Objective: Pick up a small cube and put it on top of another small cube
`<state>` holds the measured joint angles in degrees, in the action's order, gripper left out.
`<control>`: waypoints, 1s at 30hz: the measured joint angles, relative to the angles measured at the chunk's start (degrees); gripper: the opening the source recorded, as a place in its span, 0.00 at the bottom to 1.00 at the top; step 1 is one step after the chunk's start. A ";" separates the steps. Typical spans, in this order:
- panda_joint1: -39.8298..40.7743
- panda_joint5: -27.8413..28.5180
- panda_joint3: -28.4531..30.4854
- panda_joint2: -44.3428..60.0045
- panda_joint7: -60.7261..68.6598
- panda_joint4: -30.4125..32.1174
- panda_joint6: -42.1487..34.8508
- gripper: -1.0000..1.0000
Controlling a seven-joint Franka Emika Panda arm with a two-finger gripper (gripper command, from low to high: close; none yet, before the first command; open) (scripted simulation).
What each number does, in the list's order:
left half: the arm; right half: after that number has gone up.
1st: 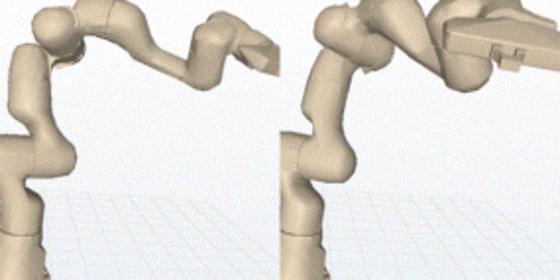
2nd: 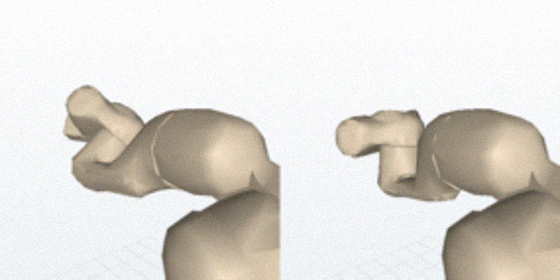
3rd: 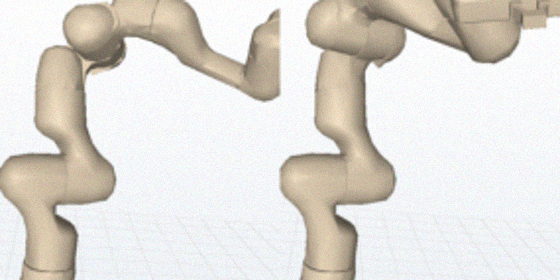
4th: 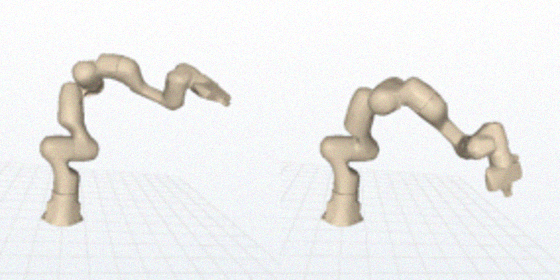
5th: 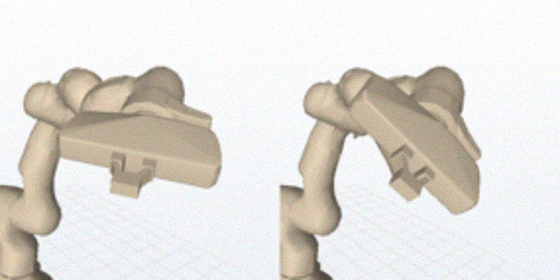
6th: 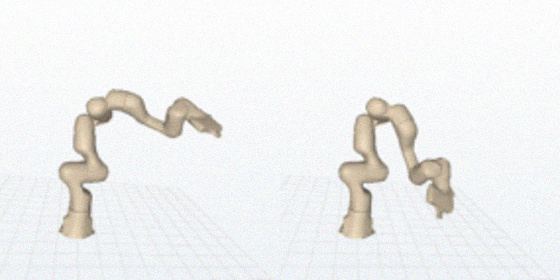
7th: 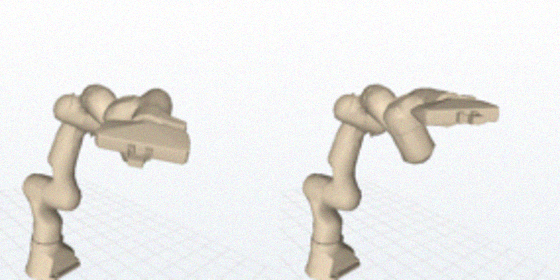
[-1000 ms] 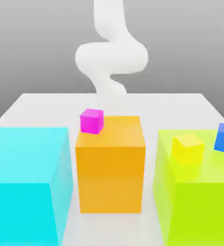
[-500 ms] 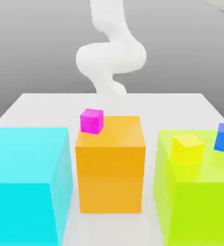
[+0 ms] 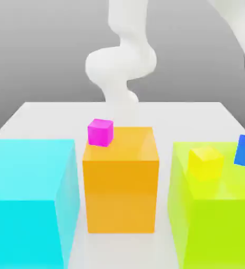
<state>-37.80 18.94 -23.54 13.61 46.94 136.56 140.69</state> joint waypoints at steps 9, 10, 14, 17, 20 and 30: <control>6.04 -5.10 -9.71 5.31 23.44 9.51 7.43 0.50; 7.65 -5.49 -9.77 4.02 25.78 10.44 8.60 0.50; 13.89 -7.43 -9.54 -1.59 35.37 14.14 13.36 0.50; 18.02 -9.18 -8.79 -5.99 42.75 16.92 16.98 0.50; 18.61 -6.05 -6.98 -5.39 44.80 18.62 21.08 0.50; 7.25 10.02 8.21 5.66 33.27 15.85 29.20 0.00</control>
<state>-30.55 28.96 -15.33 19.27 80.21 152.42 169.89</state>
